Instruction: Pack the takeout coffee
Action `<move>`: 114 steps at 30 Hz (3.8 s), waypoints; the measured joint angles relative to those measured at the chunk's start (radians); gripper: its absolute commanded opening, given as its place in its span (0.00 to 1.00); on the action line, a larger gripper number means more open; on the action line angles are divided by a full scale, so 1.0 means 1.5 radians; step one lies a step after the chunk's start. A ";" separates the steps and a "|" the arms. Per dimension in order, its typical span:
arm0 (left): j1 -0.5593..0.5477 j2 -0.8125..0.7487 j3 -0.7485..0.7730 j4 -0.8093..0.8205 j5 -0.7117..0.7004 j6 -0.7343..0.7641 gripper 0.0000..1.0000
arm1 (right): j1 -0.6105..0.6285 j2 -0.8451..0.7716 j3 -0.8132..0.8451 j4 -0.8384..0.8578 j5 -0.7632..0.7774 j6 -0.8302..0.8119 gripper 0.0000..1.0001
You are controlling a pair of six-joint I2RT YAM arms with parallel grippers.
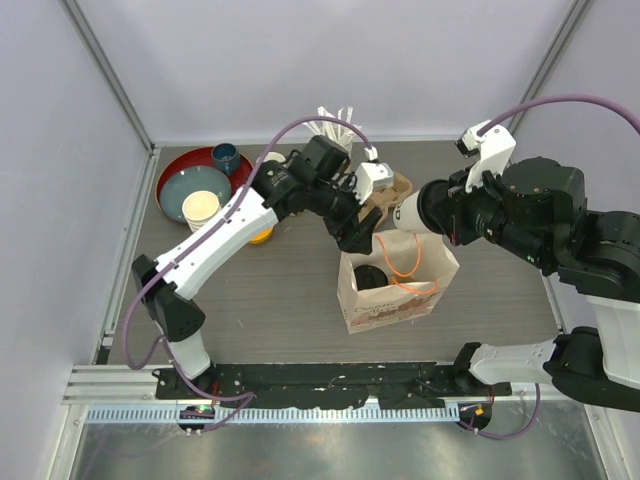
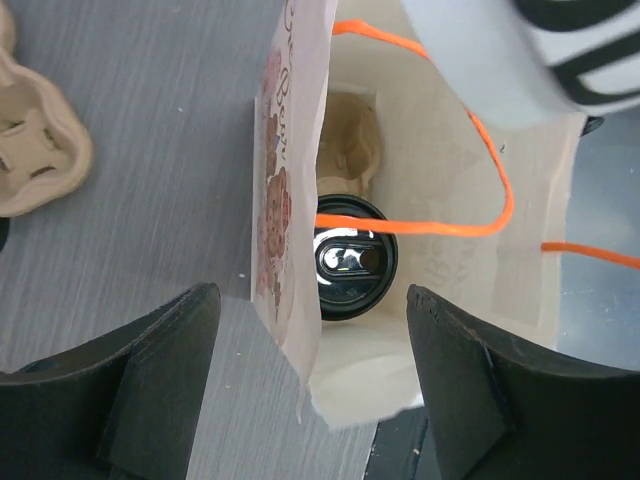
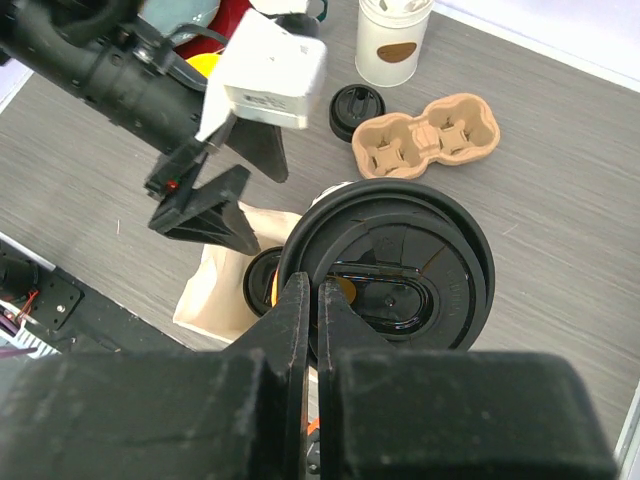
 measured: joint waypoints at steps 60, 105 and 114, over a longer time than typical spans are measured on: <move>0.101 -0.023 -0.051 -0.123 0.005 0.139 0.00 | -0.084 0.130 -0.445 0.158 -0.263 -0.199 0.01; 0.106 -0.023 -0.053 -0.096 -0.006 0.129 0.00 | -0.122 0.070 -0.555 0.281 -0.311 -0.225 0.78; 0.104 -0.023 -0.053 -0.096 -0.005 0.130 0.00 | -0.122 -0.001 -0.493 0.283 -0.315 -0.211 0.86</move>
